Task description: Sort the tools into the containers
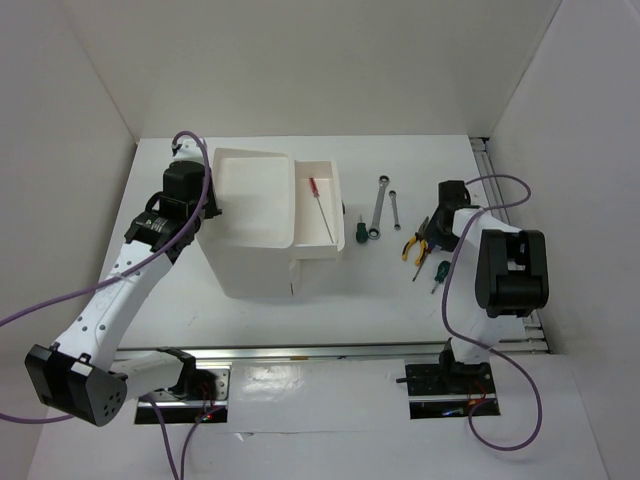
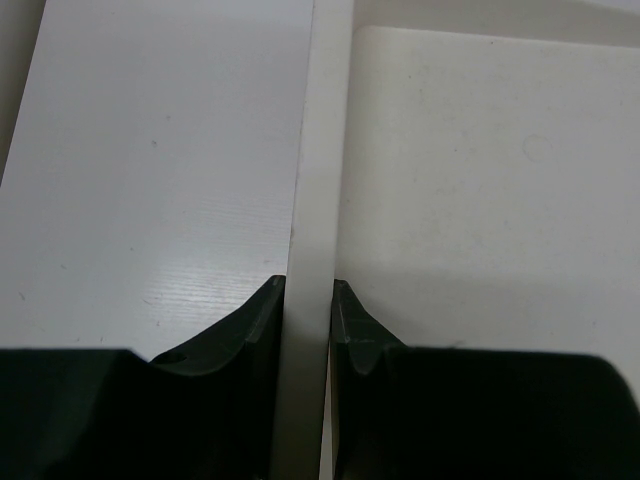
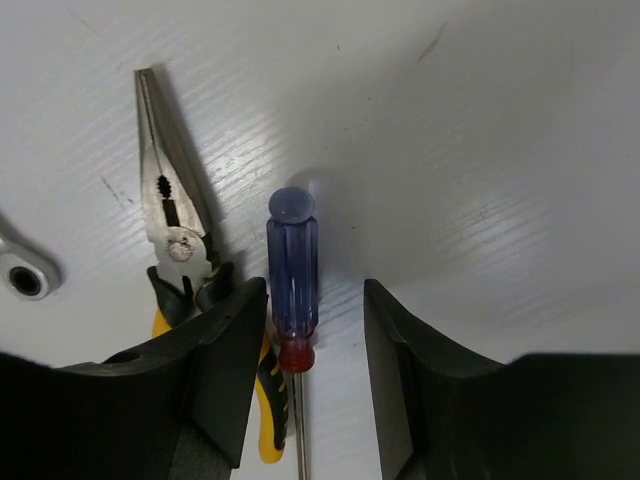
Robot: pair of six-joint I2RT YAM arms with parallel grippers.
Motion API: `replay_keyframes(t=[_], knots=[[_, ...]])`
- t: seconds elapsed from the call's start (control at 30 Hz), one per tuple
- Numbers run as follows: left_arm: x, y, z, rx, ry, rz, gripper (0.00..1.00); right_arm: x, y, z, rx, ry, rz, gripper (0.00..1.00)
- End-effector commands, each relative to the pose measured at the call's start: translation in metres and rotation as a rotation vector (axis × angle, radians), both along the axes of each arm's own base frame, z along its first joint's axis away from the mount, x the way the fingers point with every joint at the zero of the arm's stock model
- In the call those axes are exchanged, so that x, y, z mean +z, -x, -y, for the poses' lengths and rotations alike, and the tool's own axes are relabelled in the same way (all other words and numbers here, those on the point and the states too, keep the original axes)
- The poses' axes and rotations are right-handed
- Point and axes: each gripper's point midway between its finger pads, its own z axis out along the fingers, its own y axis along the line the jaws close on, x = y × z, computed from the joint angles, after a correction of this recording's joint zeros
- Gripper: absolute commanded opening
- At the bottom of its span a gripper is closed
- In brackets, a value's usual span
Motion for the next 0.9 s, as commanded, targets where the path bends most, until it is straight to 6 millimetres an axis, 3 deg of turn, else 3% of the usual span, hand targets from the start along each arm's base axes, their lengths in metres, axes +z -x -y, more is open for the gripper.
replay_keyframes(t=[0.0, 0.1, 0.13, 0.17, 0.27, 0.33, 0.37, 0.43, 0.47, 0.53, 0.57, 0.63, 0.67, 0.73, 0.77, 0.8, 0.87], knots=[[-0.024, 0.018, 0.010, -0.013, 0.063, -0.098, 0.04, -0.002, -0.015, 0.004, -0.024, 0.000, 0.028, 0.51], [-0.024, 0.018, 0.010, -0.013, 0.063, -0.098, 0.04, -0.008, -0.008, 0.005, -0.029, -0.009, 0.010, 0.45], [-0.024, 0.018, 0.012, -0.021, 0.068, -0.100, 0.04, -0.007, -0.008, 0.007, -0.034, 0.000, 0.010, 0.37], [-0.024, 0.018, 0.012, -0.022, 0.069, -0.100, 0.04, -0.007, -0.008, 0.007, -0.034, 0.001, 0.010, 0.18], [-0.024, 0.018, 0.012, -0.022, 0.069, -0.100, 0.04, 0.015, -0.013, 0.009, -0.039, 0.010, 0.038, 0.00], [-0.024, 0.018, 0.012, -0.022, 0.069, -0.100, 0.04, 0.033, -0.014, 0.009, -0.047, 0.006, 0.054, 0.00], [-0.024, 0.018, 0.012, -0.022, 0.069, -0.100, 0.04, 0.063, -0.021, 0.011, -0.053, 0.018, 0.125, 0.00], [-0.027, 0.017, 0.012, -0.021, 0.066, -0.109, 0.04, 0.095, -0.022, 0.011, -0.060, 0.015, 0.185, 0.00], [-0.027, 0.017, 0.012, -0.021, 0.066, -0.109, 0.04, 0.132, -0.027, 0.011, -0.060, 0.017, 0.276, 0.00], [-0.027, 0.017, 0.012, -0.021, 0.066, -0.109, 0.04, 0.166, -0.029, 0.002, -0.028, -0.021, 0.347, 0.00], [-0.027, 0.017, 0.012, -0.021, 0.066, -0.109, 0.04, 0.199, -0.032, -0.007, 0.008, -0.057, 0.424, 0.00], [-0.027, 0.017, 0.012, -0.021, 0.066, -0.109, 0.04, 0.225, -0.034, -0.026, 0.079, -0.119, 0.480, 0.00], [-0.027, 0.017, 0.012, -0.021, 0.066, -0.109, 0.04, 0.240, -0.033, -0.057, 0.189, -0.234, 0.525, 0.00], [-0.027, 0.017, 0.012, -0.021, 0.066, -0.109, 0.04, 0.260, -0.031, -0.097, 0.334, -0.395, 0.595, 0.00], [-0.023, 0.016, 0.013, -0.022, 0.069, -0.100, 0.04, 0.290, -0.029, -0.128, 0.454, -0.532, 0.696, 0.00], [-0.023, 0.016, 0.013, -0.022, 0.069, -0.100, 0.04, 0.289, -0.022, -0.152, 0.515, -0.599, 0.707, 0.00], [-0.027, 0.015, 0.013, -0.021, 0.065, -0.110, 0.04, 0.318, -0.019, -0.179, 0.604, -0.662, 0.817, 0.00]])
